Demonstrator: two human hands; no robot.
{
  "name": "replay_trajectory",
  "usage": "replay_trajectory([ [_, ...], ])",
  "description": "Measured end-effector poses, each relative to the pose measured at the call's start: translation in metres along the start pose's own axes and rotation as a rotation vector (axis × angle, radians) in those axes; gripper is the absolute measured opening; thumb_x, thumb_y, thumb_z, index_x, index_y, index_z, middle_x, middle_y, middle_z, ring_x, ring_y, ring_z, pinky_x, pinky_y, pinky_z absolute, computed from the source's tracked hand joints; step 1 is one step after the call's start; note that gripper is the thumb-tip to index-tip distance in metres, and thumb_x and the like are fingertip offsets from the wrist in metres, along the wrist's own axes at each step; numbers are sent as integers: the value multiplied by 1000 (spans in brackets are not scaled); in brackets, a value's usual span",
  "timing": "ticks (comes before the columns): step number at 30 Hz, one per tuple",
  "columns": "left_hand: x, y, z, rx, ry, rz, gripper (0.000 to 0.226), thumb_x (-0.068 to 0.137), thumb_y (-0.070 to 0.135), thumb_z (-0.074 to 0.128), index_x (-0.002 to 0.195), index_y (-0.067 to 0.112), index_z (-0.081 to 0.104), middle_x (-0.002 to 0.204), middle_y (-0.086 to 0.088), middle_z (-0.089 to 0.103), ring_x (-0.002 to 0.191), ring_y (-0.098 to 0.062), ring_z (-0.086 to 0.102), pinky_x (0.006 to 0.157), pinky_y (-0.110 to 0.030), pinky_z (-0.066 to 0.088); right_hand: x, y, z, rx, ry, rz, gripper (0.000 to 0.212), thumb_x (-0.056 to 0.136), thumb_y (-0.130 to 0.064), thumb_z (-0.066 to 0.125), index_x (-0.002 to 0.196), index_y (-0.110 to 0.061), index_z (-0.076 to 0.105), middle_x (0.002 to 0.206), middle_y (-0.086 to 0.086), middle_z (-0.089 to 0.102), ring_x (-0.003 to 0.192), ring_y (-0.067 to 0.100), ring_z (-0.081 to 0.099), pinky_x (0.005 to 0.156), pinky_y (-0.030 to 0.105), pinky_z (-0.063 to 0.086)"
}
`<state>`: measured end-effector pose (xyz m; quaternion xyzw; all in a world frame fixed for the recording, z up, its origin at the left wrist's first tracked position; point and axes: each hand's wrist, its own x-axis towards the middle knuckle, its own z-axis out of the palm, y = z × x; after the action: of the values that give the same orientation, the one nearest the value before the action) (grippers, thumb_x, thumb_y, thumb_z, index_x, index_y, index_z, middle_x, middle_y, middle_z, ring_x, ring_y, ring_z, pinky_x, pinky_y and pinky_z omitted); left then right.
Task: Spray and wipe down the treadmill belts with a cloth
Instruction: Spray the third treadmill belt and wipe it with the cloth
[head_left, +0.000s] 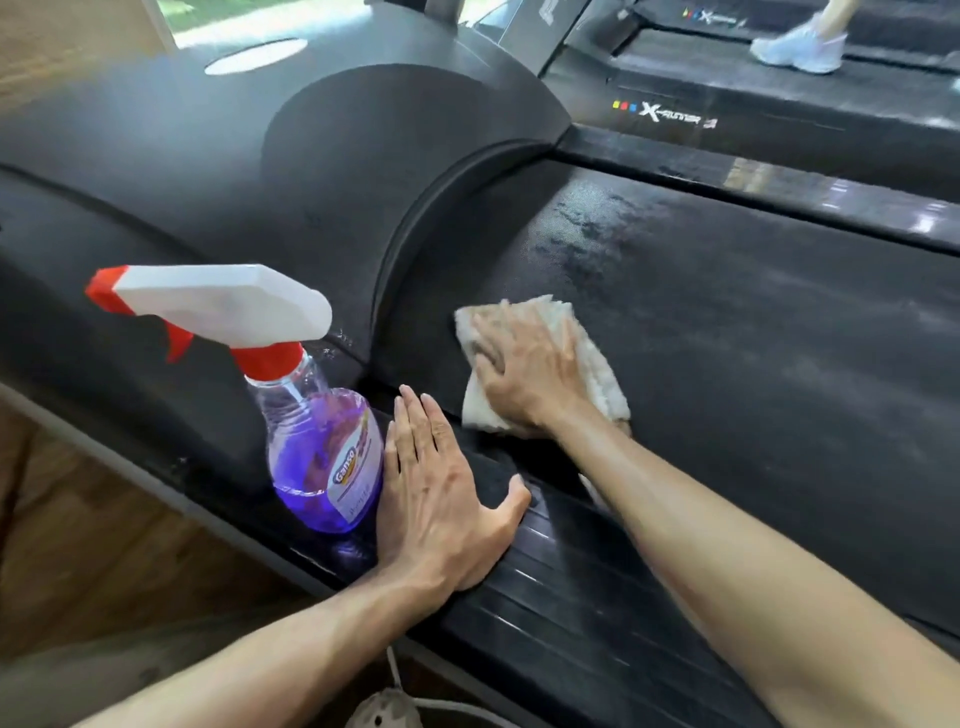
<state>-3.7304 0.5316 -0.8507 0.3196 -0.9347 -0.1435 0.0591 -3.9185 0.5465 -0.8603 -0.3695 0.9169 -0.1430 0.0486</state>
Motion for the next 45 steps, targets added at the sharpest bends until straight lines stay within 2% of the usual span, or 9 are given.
replay_trajectory([
  [4,0,-2,2,-12,22,12,122,72,79,17,157,-2,-14,165,-21,-24,154,-26,-22,126,-37,-10,-50,35,-10,-14,-30,-105,67,92,-59,29,159,-49,29,172,-16,13,159,11,3,127,47,-9],
  [11,-1,-2,0,-18,36,22,119,76,77,21,157,-2,-13,165,-22,-22,155,-28,-19,126,-38,-9,20,26,-10,-66,-20,149,56,104,-48,36,159,-46,27,174,-8,9,160,18,0,124,55,-13],
  [15,-2,-1,1,-39,46,14,120,72,77,17,157,0,-17,165,-20,-24,155,-26,-20,125,-35,-13,22,-14,5,-46,-5,-30,54,104,-46,38,157,-45,33,173,-7,14,160,19,4,124,57,-11],
  [20,-2,-2,3,-71,82,32,120,74,78,24,158,1,-15,166,-19,-22,155,-26,-18,122,-32,-15,-23,28,-9,-51,-85,-203,67,92,-63,25,157,-52,28,172,-15,12,159,14,6,127,51,-6],
  [27,-2,-1,6,-95,122,42,120,76,74,35,159,-2,-7,168,-20,-11,157,-30,-6,124,-33,-10,44,30,-10,-82,-32,87,54,106,-53,30,159,-46,29,173,-8,9,160,16,0,125,56,-12],
  [32,-2,-3,8,-64,152,40,121,74,74,34,159,-3,-4,168,-22,-9,157,-30,-5,123,-35,-8,65,-36,9,-6,-52,-210,46,109,-45,29,147,-39,52,168,-7,26,154,18,14,125,54,-2],
  [38,-1,-4,13,-56,170,42,123,73,75,38,159,-5,2,167,-25,-2,157,-33,0,126,-38,2,16,7,3,2,-59,-611,55,97,-50,35,146,-39,56,157,-8,48,144,22,44,122,57,20],
  [43,0,-2,10,-51,132,23,123,74,75,33,158,-4,-10,166,-23,-17,156,-30,-11,128,-41,5,50,3,-7,-49,-103,-234,52,103,-45,34,154,-48,39,168,-12,26,154,19,20,126,52,4],
  [45,-1,-3,10,-50,145,18,123,74,74,37,158,-4,-9,166,-23,-17,156,-31,-11,128,-42,6,64,-25,-4,-56,-108,-211,48,106,-38,39,153,-46,41,169,-11,22,155,17,17,126,54,1],
])
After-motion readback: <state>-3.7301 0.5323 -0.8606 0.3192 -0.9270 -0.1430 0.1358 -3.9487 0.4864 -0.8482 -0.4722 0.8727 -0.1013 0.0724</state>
